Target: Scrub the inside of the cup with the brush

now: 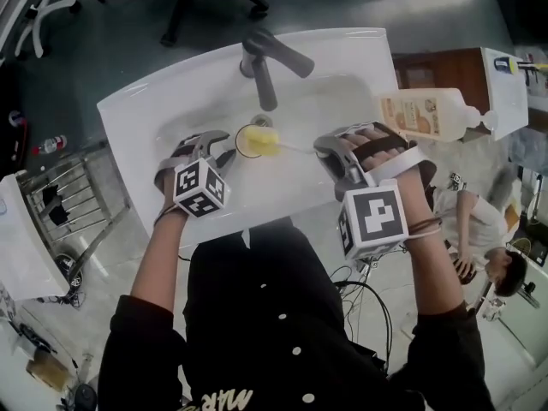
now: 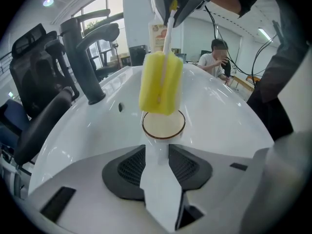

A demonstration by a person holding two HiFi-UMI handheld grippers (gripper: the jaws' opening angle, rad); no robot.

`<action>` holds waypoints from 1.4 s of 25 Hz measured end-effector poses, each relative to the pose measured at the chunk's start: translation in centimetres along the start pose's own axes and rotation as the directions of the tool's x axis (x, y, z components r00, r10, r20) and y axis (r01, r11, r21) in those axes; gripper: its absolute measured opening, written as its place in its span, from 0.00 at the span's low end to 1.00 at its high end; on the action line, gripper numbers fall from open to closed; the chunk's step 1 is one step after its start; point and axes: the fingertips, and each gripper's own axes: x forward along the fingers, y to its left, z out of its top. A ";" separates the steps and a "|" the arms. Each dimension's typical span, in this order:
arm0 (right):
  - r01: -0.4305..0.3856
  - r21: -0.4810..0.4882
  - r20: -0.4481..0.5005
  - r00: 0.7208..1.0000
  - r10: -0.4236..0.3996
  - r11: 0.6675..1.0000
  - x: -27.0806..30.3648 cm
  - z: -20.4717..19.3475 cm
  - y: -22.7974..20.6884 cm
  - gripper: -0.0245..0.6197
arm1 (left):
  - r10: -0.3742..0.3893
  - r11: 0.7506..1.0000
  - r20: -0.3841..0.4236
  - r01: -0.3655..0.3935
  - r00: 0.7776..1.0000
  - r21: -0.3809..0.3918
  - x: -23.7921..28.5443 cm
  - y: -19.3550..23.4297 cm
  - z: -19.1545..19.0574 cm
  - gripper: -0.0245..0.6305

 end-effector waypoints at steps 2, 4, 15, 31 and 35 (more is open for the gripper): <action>0.023 0.057 0.017 1.000 -0.024 0.998 -1.0 -0.2 0.0 0.11 | -0.001 1.000 -0.006 0.001 1.000 0.017 -0.8 0.3 0.4 0.30; 0.046 0.134 0.049 0.997 -0.053 0.990 -2.1 0.0 0.1 0.11 | 0.006 0.999 -0.005 -0.006 1.000 0.034 -2.2 0.6 0.7 0.30; 0.233 0.606 0.272 0.838 -0.474 0.760 -12.4 2.2 -1.9 0.11 | 0.269 0.963 0.312 -0.244 0.911 -0.116 -18.6 1.9 8.0 0.08; 0.151 0.951 0.238 0.189 -0.953 0.268 -27.1 1.9 -6.4 0.11 | 0.652 0.754 0.568 -0.350 0.501 -0.557 -40.5 3.8 15.6 0.08; 0.191 0.953 0.217 0.120 -0.969 0.237 -28.7 1.7 -5.7 0.11 | 0.702 0.711 0.546 -0.398 0.458 -0.580 -42.2 3.0 14.8 0.08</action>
